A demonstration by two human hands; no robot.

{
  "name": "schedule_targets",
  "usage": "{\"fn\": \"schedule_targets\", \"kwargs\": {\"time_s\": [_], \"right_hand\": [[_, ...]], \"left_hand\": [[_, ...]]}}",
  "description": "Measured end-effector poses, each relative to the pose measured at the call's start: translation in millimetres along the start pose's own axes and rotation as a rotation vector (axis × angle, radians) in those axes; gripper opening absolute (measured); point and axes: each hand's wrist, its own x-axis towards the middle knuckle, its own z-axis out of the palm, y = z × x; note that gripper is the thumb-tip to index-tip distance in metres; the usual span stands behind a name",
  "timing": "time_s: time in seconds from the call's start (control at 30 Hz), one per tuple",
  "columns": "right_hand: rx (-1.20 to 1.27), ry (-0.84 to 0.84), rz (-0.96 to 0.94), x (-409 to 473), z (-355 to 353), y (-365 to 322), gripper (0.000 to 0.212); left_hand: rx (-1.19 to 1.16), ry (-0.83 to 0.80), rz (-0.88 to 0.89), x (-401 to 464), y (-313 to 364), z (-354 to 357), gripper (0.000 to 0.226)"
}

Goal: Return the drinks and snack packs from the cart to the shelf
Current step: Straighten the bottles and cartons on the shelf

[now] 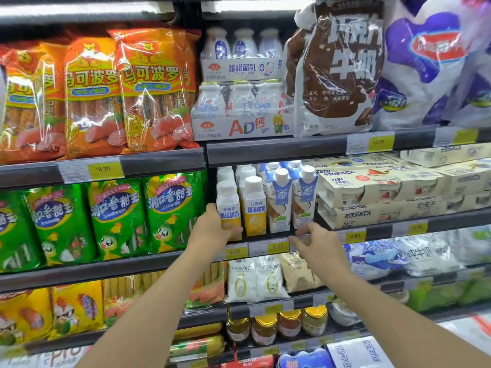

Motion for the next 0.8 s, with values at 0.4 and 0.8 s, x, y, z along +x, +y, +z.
{"fn": "schedule_targets", "kwargs": {"time_s": [0.4,0.8], "right_hand": [[-0.096,-0.026,-0.032,10,37,-48,0.035],[-0.083,0.029,0.02,9,45,-52,0.032]], "left_hand": [[0.036,-0.062,0.018,-3,-10,-6,0.06],[0.04,-0.025,0.024,3,-12,0,0.048]]}}
